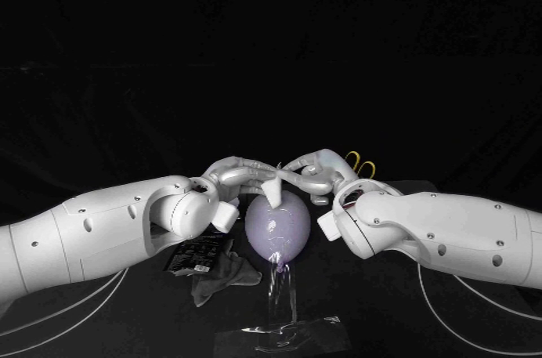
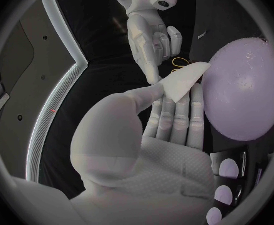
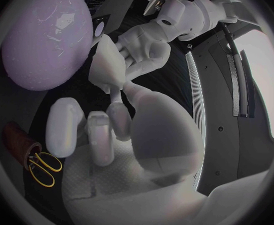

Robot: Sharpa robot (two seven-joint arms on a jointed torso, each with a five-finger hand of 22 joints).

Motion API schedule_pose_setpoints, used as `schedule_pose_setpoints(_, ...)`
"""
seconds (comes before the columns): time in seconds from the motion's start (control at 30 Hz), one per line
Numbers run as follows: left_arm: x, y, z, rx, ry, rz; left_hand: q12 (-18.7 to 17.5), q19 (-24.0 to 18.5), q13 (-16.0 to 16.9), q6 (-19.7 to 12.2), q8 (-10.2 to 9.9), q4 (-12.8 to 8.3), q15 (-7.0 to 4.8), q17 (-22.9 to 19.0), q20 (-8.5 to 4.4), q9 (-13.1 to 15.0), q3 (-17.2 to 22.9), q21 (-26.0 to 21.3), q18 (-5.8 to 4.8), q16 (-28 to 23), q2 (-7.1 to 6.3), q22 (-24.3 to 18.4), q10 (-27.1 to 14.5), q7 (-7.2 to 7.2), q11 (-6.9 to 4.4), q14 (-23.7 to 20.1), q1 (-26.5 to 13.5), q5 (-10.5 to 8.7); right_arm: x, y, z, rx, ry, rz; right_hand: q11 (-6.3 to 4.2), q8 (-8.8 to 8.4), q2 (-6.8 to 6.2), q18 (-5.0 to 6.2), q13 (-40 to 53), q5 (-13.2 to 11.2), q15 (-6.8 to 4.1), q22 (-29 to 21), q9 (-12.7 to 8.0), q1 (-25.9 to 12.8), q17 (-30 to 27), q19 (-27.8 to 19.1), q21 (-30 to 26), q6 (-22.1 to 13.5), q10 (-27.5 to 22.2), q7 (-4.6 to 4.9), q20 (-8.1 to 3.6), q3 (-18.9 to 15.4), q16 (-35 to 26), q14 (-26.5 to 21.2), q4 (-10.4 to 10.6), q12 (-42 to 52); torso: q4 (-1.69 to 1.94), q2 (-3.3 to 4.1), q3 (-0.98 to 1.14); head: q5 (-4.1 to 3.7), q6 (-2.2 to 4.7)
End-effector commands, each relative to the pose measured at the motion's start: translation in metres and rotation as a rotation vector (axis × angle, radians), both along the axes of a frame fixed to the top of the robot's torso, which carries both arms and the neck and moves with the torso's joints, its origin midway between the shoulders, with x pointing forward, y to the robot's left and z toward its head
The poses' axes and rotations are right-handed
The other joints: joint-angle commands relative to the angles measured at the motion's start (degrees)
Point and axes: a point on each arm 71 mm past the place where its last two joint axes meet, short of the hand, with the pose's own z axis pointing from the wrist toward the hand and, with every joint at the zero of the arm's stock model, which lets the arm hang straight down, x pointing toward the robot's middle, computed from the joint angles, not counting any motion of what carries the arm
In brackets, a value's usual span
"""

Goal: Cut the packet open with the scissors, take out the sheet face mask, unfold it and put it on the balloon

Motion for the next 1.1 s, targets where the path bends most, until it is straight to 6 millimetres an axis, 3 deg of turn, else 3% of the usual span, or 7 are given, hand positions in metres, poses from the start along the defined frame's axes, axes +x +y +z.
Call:
schedule_pose_setpoints(0.03,-0.0013,-0.0040,0.0023,-0.023,0.000,-0.024,0.2,-0.4,0.1,0.2,0.2,-0.1,0.11,0.1,0.14,9.9,-0.3,0.3,-0.98,0.4,0.07,0.1,-0.4,-0.03,0.14,-0.5,-0.6,-0.02,-0.0018,0.0044,0.0011,-0.007,-0.024,0.030,-0.66,0.62,0.74,-0.36,3.4,-0.2,-0.69,10.5,0.2,1.6,14.6,0.2,0.7,0.9,0.3,-0.25,-0.59,0.5,0.3,5.9,-1.0,0.5,-0.02,0.01,0.03,-0.02,-0.04)
schedule_pose_setpoints(0.23,-0.0018,-0.0046,0.0023,-0.025,0.002,-0.029,0.2,-0.4,0.1,0.3,0.2,-0.1,0.11,0.1,0.16,9.9,-0.3,0.3,-0.98,0.5,0.06,0.1,-0.4,-0.05,0.13,-0.5,-0.7,-0.02,-0.0015,0.0041,0.0017,-0.003,-0.039,0.022,-1.31,1.91,1.86,-0.51,4.0,-0.2,-1.29,10.7,0.9,4.2,14.8,0.5,1.4,1.6,1.0,-0.93,-1.17,2.0,0.3,6.0,-3.0,1.3,-0.04,-0.01,0.03,-0.05,-0.09)
schedule_pose_setpoints(0.37,-0.0020,-0.0051,0.0023,-0.026,0.003,-0.033,0.3,-0.5,0.1,0.3,0.2,-0.1,0.12,0.1,0.17,9.9,-0.4,0.3,-0.98,0.5,0.06,0.1,-0.5,-0.06,0.13,-0.6,-0.7,-0.02,-0.0009,0.0033,0.0021,-0.002,-0.052,0.014,-1.34,2.99,2.19,-0.63,4.9,-0.2,-1.44,10.8,1.6,5.1,15.0,0.6,1.9,1.4,1.9,-0.85,-1.49,3.3,0.4,6.0,-4.4,2.5,0.00,0.00,0.02,-0.10,-0.17)
schedule_pose_setpoints(1.1,-0.0011,-0.0021,0.0018,-0.014,0.006,-0.005,0.6,-0.7,0.3,0.4,0.1,0.0,0.15,0.2,0.33,9.8,-0.6,0.2,-0.93,0.8,0.11,0.1,-0.8,-0.14,0.09,-0.9,-1.0,0.00,-0.0012,-0.0006,0.0034,-0.003,-0.089,0.000,-1.51,5.35,1.98,-0.86,7.3,-0.2,-1.58,11.1,2.9,4.1,15.0,1.1,3.1,1.5,4.0,-1.04,-1.69,6.0,0.4,6.0,-6.0,5.5,0.00,-0.01,0.00,-0.02,-0.20)
